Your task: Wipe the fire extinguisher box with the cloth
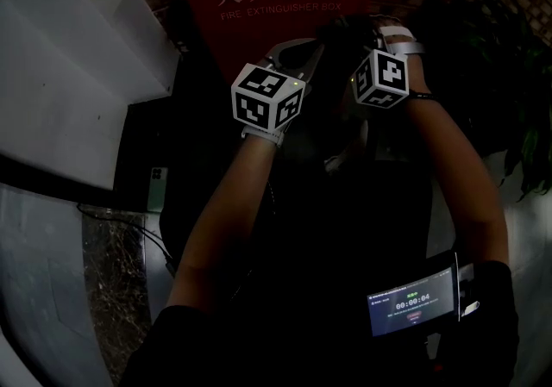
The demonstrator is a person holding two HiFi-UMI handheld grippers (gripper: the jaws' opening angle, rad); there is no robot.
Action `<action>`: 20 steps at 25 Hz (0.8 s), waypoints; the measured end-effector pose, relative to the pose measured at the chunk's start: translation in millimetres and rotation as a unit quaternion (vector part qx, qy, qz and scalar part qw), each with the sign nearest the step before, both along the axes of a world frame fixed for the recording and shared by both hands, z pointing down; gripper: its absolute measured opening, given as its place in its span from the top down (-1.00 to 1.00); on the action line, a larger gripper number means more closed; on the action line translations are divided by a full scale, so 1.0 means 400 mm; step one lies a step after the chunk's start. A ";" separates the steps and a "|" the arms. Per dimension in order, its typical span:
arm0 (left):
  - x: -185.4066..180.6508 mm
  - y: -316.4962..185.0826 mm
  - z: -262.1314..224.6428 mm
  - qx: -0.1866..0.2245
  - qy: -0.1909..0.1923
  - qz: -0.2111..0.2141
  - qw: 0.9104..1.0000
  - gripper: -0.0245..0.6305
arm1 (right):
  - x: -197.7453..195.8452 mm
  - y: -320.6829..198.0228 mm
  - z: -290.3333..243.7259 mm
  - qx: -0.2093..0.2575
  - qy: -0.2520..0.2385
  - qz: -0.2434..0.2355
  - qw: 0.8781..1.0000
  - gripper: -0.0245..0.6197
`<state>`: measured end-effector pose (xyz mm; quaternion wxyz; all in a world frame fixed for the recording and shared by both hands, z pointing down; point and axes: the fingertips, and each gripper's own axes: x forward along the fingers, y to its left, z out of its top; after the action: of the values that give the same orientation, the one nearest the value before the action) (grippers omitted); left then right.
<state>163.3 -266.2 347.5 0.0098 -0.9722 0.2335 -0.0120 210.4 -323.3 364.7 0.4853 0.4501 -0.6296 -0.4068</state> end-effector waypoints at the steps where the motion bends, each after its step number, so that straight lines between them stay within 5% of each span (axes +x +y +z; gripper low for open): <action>1: 0.002 -0.004 0.013 -0.002 0.000 0.000 1.000 0.92 | -0.002 0.001 0.024 -0.005 0.004 -0.003 1.000 0.78; 9: 0.013 -0.033 0.133 -0.020 -0.011 0.001 1.000 0.92 | -0.005 -0.003 0.205 -0.051 0.003 -0.011 0.999 0.79; 20: 0.008 -0.082 0.347 -0.064 -0.037 -0.009 0.997 0.92 | -0.022 0.001 0.510 -0.131 0.084 -0.025 0.988 0.79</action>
<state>166.5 -298.8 486.2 -0.0437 -0.9676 0.2407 -0.0632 201.5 -322.9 568.5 0.5806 0.3308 -0.6457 -0.3694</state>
